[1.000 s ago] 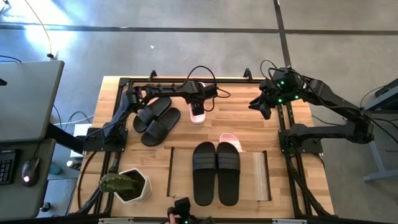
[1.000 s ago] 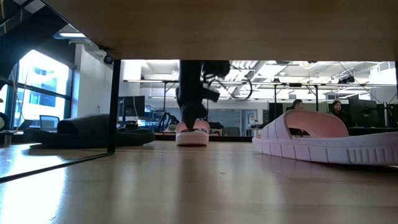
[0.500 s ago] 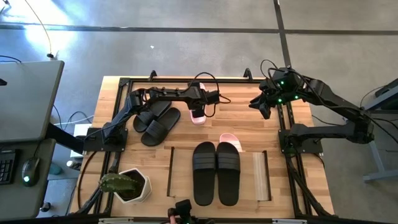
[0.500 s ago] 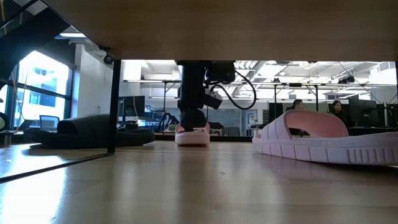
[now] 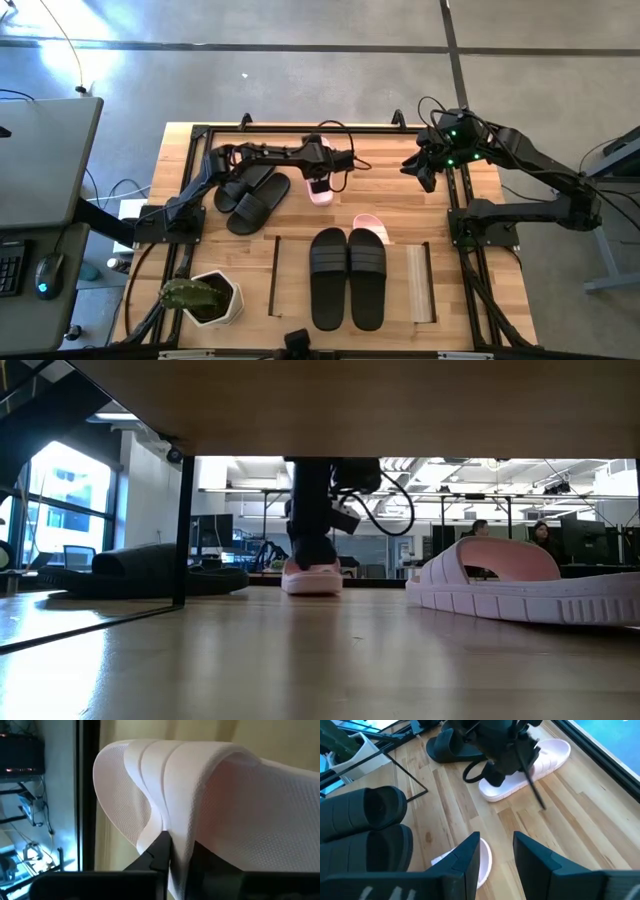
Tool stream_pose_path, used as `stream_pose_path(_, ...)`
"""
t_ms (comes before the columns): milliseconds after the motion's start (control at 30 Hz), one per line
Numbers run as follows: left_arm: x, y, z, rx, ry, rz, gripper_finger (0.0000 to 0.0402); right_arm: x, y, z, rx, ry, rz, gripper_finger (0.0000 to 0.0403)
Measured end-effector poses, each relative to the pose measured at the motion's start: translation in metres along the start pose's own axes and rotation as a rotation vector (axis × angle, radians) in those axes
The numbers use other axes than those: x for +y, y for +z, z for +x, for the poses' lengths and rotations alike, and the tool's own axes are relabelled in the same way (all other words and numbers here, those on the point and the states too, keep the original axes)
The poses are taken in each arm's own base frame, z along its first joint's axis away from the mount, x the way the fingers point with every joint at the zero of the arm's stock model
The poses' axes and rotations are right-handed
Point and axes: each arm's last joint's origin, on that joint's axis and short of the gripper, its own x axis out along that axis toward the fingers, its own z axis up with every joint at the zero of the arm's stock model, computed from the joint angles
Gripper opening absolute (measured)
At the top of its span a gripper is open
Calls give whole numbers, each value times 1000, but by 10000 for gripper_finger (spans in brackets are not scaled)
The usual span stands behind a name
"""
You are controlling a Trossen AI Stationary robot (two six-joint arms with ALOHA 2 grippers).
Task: Pick and place slides into the shelf
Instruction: Put the pink slipper under the shelf
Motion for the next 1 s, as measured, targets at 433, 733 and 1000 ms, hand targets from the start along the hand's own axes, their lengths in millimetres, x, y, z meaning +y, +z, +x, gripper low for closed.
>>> stream_pose_path(433, 0, 8, -51, -86, -40, -16, 3, 0, 0, 0, 0, -1, -45, 108)
stream_pose_path(733, 20, 11, -79, -82, -27, -65, 2, -2, 0, -1, -1, -5, 21, 108)
stream_pose_path(1000, 28, 9, -104, -70, -3, -101, 1, -17, 0, -7, 2, 53, 190, 108)
